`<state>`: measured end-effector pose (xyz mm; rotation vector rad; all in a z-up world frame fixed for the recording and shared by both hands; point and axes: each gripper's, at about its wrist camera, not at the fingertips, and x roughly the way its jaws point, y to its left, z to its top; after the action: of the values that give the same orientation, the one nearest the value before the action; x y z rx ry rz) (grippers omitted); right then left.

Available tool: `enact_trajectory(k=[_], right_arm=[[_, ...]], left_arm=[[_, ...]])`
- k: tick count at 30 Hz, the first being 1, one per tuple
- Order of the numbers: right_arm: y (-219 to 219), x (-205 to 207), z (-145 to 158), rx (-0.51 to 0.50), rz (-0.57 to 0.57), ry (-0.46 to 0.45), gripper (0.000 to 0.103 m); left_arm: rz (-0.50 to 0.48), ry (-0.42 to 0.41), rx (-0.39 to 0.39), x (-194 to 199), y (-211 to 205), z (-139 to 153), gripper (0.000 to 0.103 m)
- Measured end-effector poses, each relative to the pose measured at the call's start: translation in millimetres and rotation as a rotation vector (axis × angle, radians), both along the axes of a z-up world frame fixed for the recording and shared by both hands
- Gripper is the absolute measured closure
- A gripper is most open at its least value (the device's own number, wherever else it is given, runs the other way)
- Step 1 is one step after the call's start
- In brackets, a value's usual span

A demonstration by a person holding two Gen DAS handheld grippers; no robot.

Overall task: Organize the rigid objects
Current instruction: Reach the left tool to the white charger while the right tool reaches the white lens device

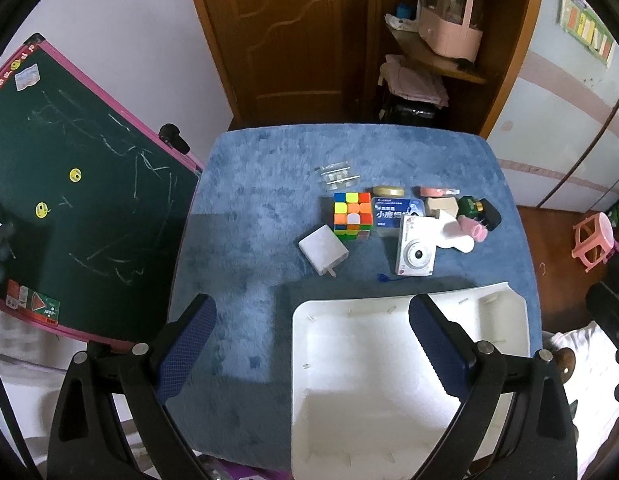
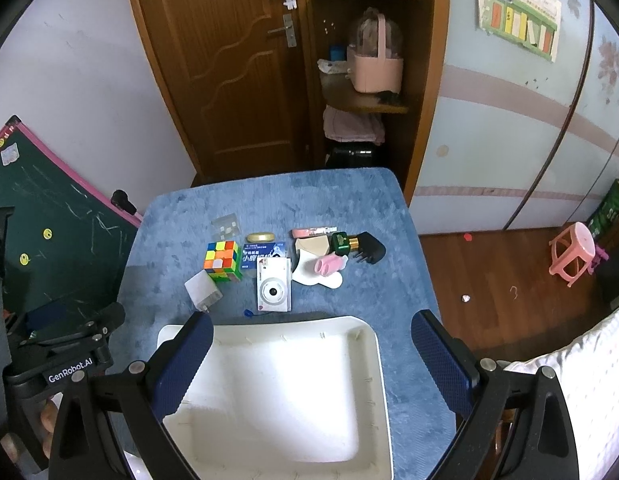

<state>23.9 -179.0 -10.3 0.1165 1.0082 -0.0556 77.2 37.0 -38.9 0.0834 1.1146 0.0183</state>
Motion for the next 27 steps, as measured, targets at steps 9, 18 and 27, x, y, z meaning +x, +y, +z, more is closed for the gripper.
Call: enact_trajectory(k=[9, 18, 27], right_arm=[[11.4, 34.3, -42.5, 0.006, 0.025, 0.105, 0.008], [26.4, 89.5, -105.3, 0.089, 0.066, 0.223, 0.008], [42.0, 151.4, -187.2, 0.125, 0.059, 0.403, 0.012]], left_arm=[[0.07, 0.104, -0.066, 44.5, 48.3, -32.9, 0.006], [-0.191, 0.208, -0.003, 82.1, 30.1, -98.6, 0.005], [-0.287, 0.347, 0.043, 127.0, 20.8, -160.6, 0.005]])
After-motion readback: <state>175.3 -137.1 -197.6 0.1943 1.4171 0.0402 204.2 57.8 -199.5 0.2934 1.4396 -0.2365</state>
